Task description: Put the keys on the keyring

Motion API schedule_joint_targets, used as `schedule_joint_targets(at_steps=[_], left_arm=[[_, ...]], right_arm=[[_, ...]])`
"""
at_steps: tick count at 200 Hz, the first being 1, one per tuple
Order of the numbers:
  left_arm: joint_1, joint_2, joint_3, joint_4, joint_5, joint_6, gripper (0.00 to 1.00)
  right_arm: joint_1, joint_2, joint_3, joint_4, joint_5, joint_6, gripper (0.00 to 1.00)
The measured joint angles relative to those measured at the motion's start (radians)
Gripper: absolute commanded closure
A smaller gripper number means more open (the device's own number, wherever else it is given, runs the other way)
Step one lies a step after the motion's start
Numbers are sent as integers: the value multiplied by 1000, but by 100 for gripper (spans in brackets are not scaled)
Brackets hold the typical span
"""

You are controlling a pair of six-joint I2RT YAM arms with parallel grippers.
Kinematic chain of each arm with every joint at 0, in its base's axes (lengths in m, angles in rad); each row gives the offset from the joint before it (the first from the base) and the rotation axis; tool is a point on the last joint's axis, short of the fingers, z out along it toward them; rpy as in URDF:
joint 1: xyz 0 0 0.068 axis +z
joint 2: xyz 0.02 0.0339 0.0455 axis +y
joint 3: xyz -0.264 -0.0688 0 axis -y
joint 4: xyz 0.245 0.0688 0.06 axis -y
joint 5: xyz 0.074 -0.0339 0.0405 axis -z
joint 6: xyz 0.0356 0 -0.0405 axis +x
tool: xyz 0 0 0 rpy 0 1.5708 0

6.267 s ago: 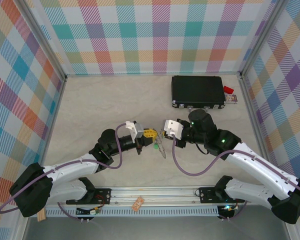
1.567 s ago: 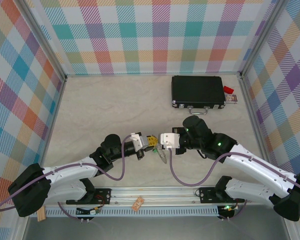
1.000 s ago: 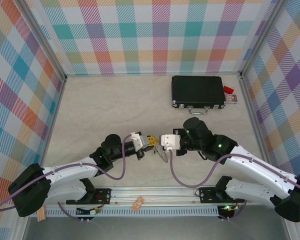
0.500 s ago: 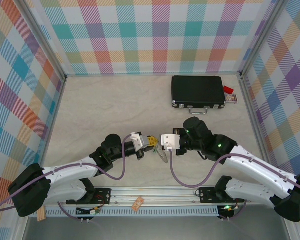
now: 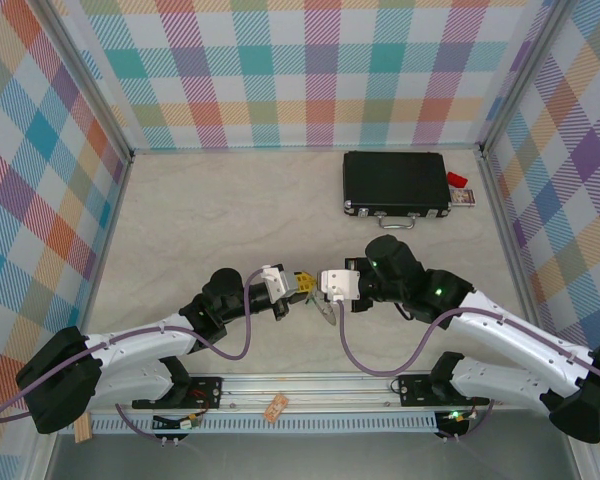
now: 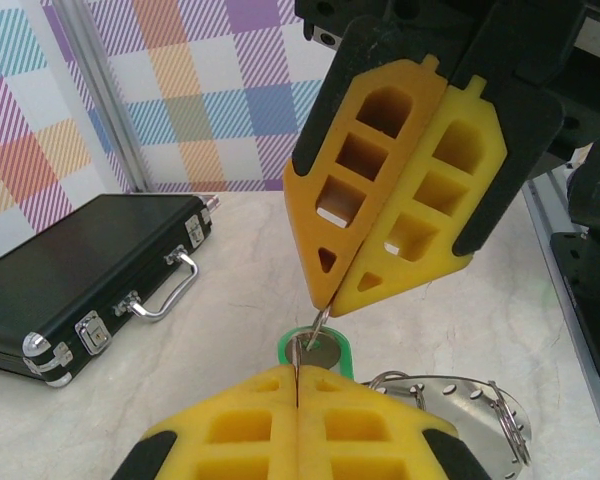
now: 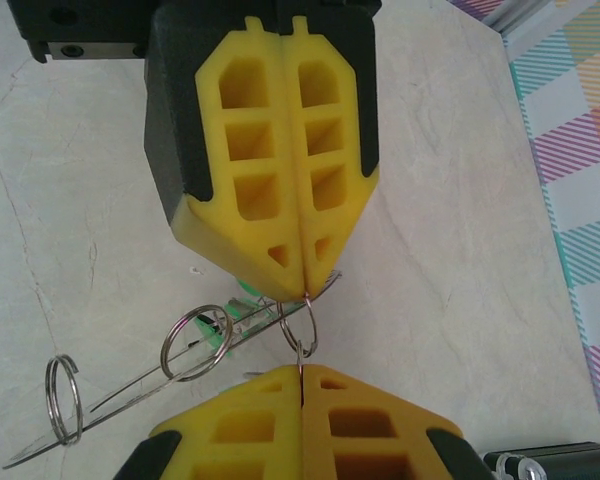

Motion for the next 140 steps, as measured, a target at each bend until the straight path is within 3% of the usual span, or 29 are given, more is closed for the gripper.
schedule_joint_targets(at_steps=[140], left_arm=[[0, 0, 0, 0, 0, 0, 100]], right_arm=[[3, -14, -28, 43, 27, 8, 100]])
